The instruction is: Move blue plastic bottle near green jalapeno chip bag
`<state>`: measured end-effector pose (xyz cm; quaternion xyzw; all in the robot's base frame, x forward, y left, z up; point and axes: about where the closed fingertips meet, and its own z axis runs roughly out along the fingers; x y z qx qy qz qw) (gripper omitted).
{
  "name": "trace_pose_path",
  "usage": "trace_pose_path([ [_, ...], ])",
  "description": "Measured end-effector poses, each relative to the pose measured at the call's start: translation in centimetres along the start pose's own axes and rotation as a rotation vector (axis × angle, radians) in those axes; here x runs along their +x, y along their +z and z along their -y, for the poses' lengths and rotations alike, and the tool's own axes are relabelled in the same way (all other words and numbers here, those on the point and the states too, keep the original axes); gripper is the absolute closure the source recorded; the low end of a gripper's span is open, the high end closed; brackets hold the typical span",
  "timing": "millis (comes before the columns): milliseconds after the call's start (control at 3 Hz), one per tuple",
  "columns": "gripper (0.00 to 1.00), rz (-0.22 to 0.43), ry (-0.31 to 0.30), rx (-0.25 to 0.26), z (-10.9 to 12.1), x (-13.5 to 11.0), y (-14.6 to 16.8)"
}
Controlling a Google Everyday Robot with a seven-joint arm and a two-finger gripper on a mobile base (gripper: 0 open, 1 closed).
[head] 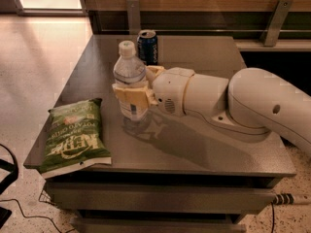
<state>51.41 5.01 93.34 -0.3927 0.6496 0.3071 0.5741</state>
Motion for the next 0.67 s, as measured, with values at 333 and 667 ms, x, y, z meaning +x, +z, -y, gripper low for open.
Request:
trace_pose_path([
  [333, 0.0, 0.0, -0.005, -0.006, -0.33, -0.21, 0.23],
  [667, 0.0, -0.001, -0.005, -0.006, -0.34, -0.21, 0.23],
])
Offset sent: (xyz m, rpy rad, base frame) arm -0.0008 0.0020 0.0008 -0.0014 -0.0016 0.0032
